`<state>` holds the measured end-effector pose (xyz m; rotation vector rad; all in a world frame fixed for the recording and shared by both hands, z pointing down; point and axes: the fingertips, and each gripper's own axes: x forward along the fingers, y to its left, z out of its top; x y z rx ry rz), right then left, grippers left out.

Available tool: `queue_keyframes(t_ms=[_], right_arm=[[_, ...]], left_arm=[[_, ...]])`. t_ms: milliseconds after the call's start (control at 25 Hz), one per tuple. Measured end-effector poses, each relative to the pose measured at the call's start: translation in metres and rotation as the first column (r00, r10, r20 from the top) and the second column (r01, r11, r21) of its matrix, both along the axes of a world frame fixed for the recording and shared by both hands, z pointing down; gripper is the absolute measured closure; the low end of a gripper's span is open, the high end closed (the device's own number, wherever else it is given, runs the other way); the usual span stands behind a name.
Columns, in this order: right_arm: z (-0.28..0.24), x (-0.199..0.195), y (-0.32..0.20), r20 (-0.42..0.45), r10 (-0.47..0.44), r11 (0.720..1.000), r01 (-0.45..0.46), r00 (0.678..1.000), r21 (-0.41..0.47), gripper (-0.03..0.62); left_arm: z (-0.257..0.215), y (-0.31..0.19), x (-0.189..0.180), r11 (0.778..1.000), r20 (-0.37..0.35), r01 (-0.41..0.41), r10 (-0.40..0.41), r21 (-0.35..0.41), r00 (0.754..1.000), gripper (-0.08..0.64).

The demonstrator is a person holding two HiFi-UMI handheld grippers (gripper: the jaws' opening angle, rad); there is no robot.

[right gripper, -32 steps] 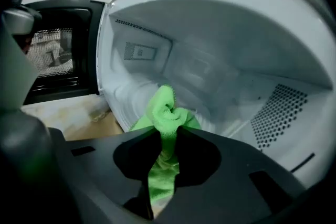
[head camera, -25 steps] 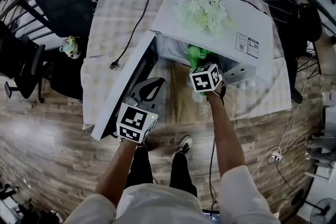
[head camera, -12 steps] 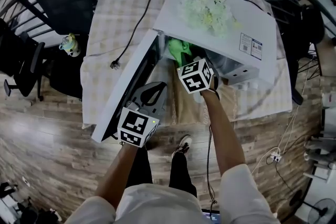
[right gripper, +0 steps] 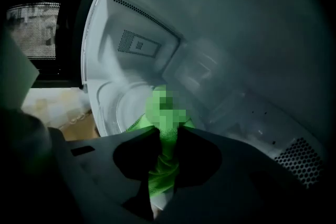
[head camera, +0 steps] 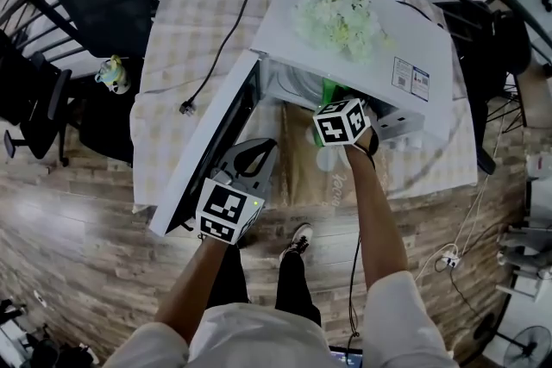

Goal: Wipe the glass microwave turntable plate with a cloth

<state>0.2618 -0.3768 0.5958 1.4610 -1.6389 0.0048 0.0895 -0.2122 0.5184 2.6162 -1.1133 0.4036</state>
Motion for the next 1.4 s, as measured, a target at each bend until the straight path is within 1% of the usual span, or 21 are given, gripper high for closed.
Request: queue_keyframes(t_ms=[80,160,240,360,440,480,600,640,680,720,760,880,960,1040,1120,1240,1320,1400], right_arm=[[0.011,-0.001,-0.004,0.007,0.009,0.999,-0.008,1.0,-0.032,0.511],[0.016,-0.007,-0.008,0.008,-0.006,0.999,0.006,1.0,-0.037,0.511],[0.017,-0.018,-0.015,-0.012,-0.048,0.998,0.048,0.999,-0.029,0.511],[0.02,-0.04,-0.028,-0.029,-0.145,0.989,0.145,0.989,-0.012,0.511],[0.023,-0.062,-0.034,-0.023,-0.23,0.973,0.23,0.973,-0.007,0.511],[0.023,-0.075,-0.035,-0.02,-0.279,0.96,0.279,0.96,-0.004,0.511],[0.021,-0.114,-0.031,0.019,-0.426,0.905,0.425,0.905,0.014,0.511],[0.019,-0.122,-0.029,0.03,-0.454,0.891,0.454,0.89,0.026,0.511],[0.015,-0.125,-0.027,0.029,-0.462,0.886,0.461,0.886,0.04,0.511],[0.011,-0.123,-0.026,0.014,-0.448,0.893,0.447,0.894,0.052,0.511],[0.005,-0.115,-0.026,-0.01,-0.415,0.908,0.414,0.91,0.062,0.511],[-0.009,-0.078,-0.026,-0.081,-0.273,0.958,0.279,0.959,0.069,0.511],[-0.012,-0.05,-0.029,-0.118,-0.207,0.976,0.214,0.971,0.051,0.509],[-0.009,-0.028,-0.032,-0.154,-0.169,0.984,0.176,0.974,0.035,0.508],[-0.002,-0.011,-0.033,-0.202,-0.143,0.989,0.147,0.969,0.008,0.506],[0.011,-0.005,-0.034,-0.258,-0.143,0.99,0.139,0.956,-0.035,0.508],[0.015,-0.006,-0.033,-0.255,-0.131,0.991,0.129,0.958,-0.025,0.514],[0.017,-0.007,-0.028,-0.196,-0.09,0.996,0.089,0.977,-0.011,0.525]], left_arm=[[0.001,0.0,0.001,1.0,0.002,-0.005,0.005,-0.001,1.0,0.535],[0.002,0.002,0.001,1.0,0.002,-0.01,0.01,-0.003,1.0,0.535],[0.004,0.004,0.002,1.0,0.002,-0.018,0.018,-0.006,1.0,0.535],[0.009,0.006,0.004,1.0,0.002,-0.026,0.026,-0.016,1.0,0.535],[0.014,0.008,0.005,0.999,0.002,-0.026,0.026,-0.026,1.0,0.535],[0.016,0.008,0.005,0.999,0.002,-0.027,0.027,-0.03,1.0,0.535],[0.021,0.01,0.01,0.999,0.005,-0.036,0.037,-0.04,0.999,0.535],[0.022,0.011,0.012,0.998,0.007,-0.042,0.043,-0.041,0.999,0.535],[0.023,0.012,0.015,0.998,0.009,-0.049,0.05,-0.042,0.999,0.535],[0.023,0.012,0.018,0.997,0.009,-0.056,0.057,-0.043,0.998,0.535],[0.024,0.014,0.02,0.997,0.009,-0.063,0.064,-0.045,0.998,0.535],[0.027,0.018,0.027,0.995,0.005,-0.082,0.083,-0.05,0.997,0.535],[0.027,0.018,0.03,0.995,-0.001,-0.086,0.086,-0.049,0.996,0.535],[0.027,0.019,0.031,0.995,-0.007,-0.083,0.083,-0.048,0.997,0.535],[0.027,0.02,0.03,0.996,-0.006,-0.08,0.079,-0.049,0.997,0.535],[0.03,0.023,0.028,0.996,0.0,-0.077,0.077,-0.054,0.997,0.535],[0.032,0.024,0.026,0.996,0.001,-0.073,0.074,-0.057,0.997,0.535],[0.032,0.025,0.023,0.996,0.001,-0.069,0.069,-0.06,0.998,0.535]])
